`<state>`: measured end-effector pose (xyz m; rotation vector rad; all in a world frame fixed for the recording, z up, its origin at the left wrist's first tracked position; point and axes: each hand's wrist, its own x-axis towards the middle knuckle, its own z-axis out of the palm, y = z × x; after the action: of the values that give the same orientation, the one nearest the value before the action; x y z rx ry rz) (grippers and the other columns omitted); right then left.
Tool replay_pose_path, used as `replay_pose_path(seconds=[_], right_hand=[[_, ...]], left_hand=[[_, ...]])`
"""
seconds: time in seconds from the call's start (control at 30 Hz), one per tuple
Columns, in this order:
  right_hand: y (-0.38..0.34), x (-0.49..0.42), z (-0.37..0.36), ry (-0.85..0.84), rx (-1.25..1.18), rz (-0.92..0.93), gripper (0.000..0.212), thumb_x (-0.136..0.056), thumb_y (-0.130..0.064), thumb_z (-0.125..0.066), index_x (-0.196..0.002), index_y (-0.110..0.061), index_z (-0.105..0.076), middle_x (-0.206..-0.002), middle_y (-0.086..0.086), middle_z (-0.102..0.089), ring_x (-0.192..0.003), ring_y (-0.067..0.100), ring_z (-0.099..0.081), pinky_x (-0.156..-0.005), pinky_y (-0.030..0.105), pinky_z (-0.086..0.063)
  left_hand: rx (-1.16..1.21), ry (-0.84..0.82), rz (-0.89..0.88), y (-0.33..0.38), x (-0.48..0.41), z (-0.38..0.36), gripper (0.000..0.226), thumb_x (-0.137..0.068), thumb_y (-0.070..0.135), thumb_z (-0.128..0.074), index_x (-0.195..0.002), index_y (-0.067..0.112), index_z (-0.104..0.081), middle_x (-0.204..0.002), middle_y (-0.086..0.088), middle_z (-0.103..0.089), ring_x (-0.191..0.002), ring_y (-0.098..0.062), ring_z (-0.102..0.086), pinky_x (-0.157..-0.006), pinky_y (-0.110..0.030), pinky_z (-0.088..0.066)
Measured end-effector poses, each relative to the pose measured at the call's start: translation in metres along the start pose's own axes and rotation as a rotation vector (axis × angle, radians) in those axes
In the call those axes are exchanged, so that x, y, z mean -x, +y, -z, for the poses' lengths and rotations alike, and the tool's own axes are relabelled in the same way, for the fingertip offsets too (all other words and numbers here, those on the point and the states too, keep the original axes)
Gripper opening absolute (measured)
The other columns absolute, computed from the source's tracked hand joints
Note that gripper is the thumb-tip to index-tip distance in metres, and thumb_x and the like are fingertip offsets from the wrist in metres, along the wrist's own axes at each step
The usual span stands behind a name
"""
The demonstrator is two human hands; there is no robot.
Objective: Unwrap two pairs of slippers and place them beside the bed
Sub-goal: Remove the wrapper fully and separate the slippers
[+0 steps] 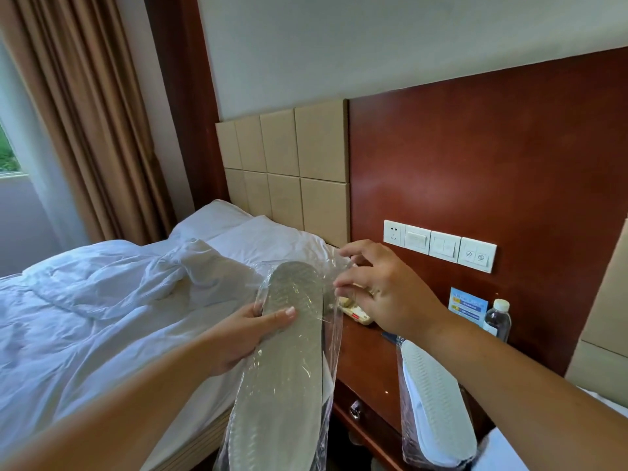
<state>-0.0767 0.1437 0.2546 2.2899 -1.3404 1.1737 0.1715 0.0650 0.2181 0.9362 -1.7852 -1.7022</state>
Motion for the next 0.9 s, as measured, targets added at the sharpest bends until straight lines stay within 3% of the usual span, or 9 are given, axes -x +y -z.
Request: replay_pose_path(seconds=[0.1, 0.17, 0.27, 0.43, 0.53, 0.6, 0.67, 0.77, 0.9], right_hand=[[-0.005, -0.001, 0.0, 0.015, -0.13, -0.15, 0.007, -0.085, -0.023, -0.074, -0.091, -0.02, -0.076, -0.116, -0.008, -0.063, -0.107, 0.006, -0.057, -0.089, 0.014, -0.044], [-0.007, -0.002, 0.0, 0.022, -0.301, -0.316, 0.003, -0.087, -0.024, -0.072, -0.089, -0.024, -0.074, -0.094, -0.012, -0.071, -0.087, 0.001, -0.064, -0.075, 0.009, -0.047], [-0.005, -0.004, -0.004, 0.17, -0.511, -0.609, 0.008, -0.092, -0.02, -0.068, -0.085, -0.024, -0.071, -0.075, -0.003, -0.074, -0.063, 0.011, -0.068, -0.054, 0.014, -0.048], [-0.002, -0.003, -0.009, 0.337, -0.814, -1.027, 0.012, -0.098, -0.027, -0.056, -0.095, -0.022, -0.067, -0.087, 0.004, -0.075, -0.069, 0.015, -0.068, -0.053, 0.022, -0.049], [-0.009, 0.0, -0.012, 0.294, -0.602, -0.826, 0.017, -0.089, -0.049, -0.061, -0.098, -0.035, -0.066, -0.096, -0.008, -0.07, -0.089, 0.005, -0.066, -0.062, 0.014, -0.047], [-0.017, 0.001, -0.008, 0.132, -0.382, -0.582, 0.044, -0.077, -0.063, -0.067, -0.115, -0.04, -0.061, -0.11, -0.018, -0.061, -0.102, -0.005, -0.056, -0.076, 0.01, -0.046], [-0.022, 0.001, -0.009, -0.05, -0.193, -0.407, 0.065, -0.071, -0.066, -0.069, -0.129, -0.04, -0.054, -0.122, -0.019, -0.055, -0.115, -0.001, -0.05, -0.096, 0.024, -0.042], [-0.024, -0.005, -0.01, -0.062, -0.078, -0.308, 0.041, -0.079, -0.045, -0.075, -0.118, -0.034, -0.068, -0.105, -0.016, -0.067, -0.099, 0.006, -0.06, -0.095, 0.042, -0.046], [-0.015, -0.012, -0.011, 0.051, -0.4, -0.543, 0.004, -0.082, -0.026, -0.078, -0.085, -0.028, -0.077, -0.076, -0.007, -0.075, -0.069, 0.013, -0.069, -0.07, 0.034, -0.058]], left_hand=[[-0.209, 0.013, 0.0, -0.001, 0.001, -0.002, 0.024, -0.084, 0.042, -0.075, -0.098, 0.024, -0.077, -0.101, -0.007, -0.077, -0.095, -0.021, -0.073, -0.079, -0.032, -0.059], [-0.401, 0.013, 0.012, -0.003, 0.002, -0.003, 0.027, -0.081, 0.047, -0.077, -0.101, 0.029, -0.073, -0.098, 0.003, -0.077, -0.091, -0.014, -0.074, -0.077, -0.027, -0.059], [-0.421, -0.013, 0.008, -0.004, 0.003, -0.003, 0.034, -0.081, 0.046, -0.078, -0.106, 0.026, -0.068, -0.097, 0.006, -0.077, -0.091, -0.01, -0.073, -0.075, -0.021, -0.057], [-0.475, 0.008, 0.005, -0.001, 0.003, 0.002, 0.04, -0.077, 0.053, -0.078, -0.108, 0.029, -0.069, -0.099, 0.006, -0.077, -0.094, -0.011, -0.073, -0.085, -0.029, -0.057], [-0.603, 0.02, 0.004, -0.002, 0.003, 0.005, 0.041, -0.074, 0.062, -0.076, -0.104, 0.036, -0.069, -0.097, 0.013, -0.076, -0.091, -0.005, -0.071, -0.087, -0.028, -0.056], [-0.627, 0.013, -0.001, -0.002, 0.003, 0.005, 0.039, -0.073, 0.062, -0.076, -0.103, 0.037, -0.069, -0.096, 0.014, -0.076, -0.09, -0.003, -0.071, -0.085, -0.027, -0.056], [-0.675, -0.008, -0.026, -0.001, 0.002, 0.005, 0.034, -0.075, 0.06, -0.076, -0.101, 0.039, -0.069, -0.093, 0.016, -0.075, -0.087, -0.001, -0.07, -0.08, -0.023, -0.054], [-0.717, -0.052, -0.057, 0.0, 0.004, 0.003, 0.026, -0.074, 0.057, -0.079, -0.092, 0.042, -0.069, -0.087, 0.019, -0.074, -0.081, 0.001, -0.07, -0.068, -0.014, -0.049], [-0.806, -0.047, -0.063, 0.0, 0.006, 0.004, 0.036, -0.064, 0.067, -0.08, -0.09, 0.047, -0.066, -0.087, 0.022, -0.073, -0.079, 0.004, -0.068, -0.069, -0.013, -0.049]])
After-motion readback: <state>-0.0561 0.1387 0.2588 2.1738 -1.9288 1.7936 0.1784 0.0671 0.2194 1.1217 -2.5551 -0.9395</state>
